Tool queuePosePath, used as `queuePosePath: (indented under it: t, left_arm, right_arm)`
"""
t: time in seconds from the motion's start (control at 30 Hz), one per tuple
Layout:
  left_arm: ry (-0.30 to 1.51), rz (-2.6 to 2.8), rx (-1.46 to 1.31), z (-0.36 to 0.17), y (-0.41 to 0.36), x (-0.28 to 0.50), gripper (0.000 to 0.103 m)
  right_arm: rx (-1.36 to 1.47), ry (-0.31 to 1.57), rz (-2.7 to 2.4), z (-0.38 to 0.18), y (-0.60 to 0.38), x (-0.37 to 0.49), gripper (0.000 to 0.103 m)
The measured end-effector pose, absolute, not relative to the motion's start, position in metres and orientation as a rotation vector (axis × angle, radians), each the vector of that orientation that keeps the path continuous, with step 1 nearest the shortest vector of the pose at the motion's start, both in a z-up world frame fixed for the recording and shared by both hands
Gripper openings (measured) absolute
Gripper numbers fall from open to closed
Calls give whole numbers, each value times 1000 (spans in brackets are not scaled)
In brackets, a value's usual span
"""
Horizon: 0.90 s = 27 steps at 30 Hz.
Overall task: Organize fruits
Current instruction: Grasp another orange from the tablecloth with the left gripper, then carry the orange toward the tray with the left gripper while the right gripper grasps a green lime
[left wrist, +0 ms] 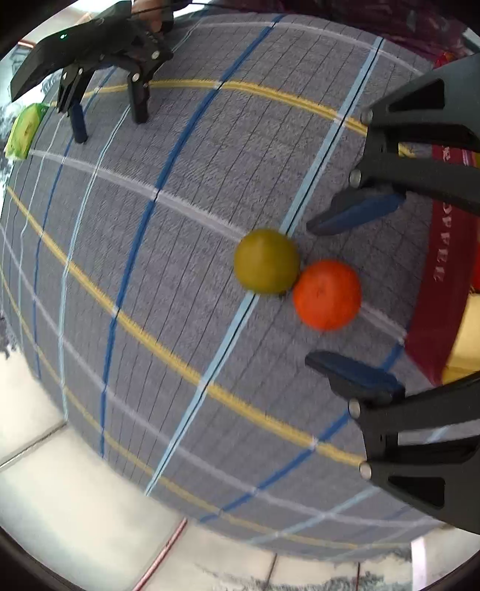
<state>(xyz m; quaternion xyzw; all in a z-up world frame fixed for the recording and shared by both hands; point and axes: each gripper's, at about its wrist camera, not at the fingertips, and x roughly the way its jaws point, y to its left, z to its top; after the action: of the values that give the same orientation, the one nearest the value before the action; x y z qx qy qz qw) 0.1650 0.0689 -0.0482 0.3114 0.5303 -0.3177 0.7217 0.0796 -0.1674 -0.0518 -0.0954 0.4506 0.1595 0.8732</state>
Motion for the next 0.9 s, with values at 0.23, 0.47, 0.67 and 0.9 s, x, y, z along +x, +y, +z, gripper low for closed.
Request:
queuePosePath:
  t: [0.23, 0.47, 0.67, 0.9]
  left_arm:
    - [1189, -555, 511, -38, 80, 158, 37]
    - [1064, -354, 239, 16, 91, 106, 38]
    - [984, -182, 12, 40, 104, 49, 38]
    - [947, -68, -119, 34, 115, -13, 38]
  right_arm:
    - [-197, 942, 329, -51, -167, 83, 103]
    - [-189, 943, 312, -51, -167, 86, 103]
    - [-189, 946, 309, -51, -167, 88, 103]
    - [-132, 829, 561, -25, -127, 75, 103]
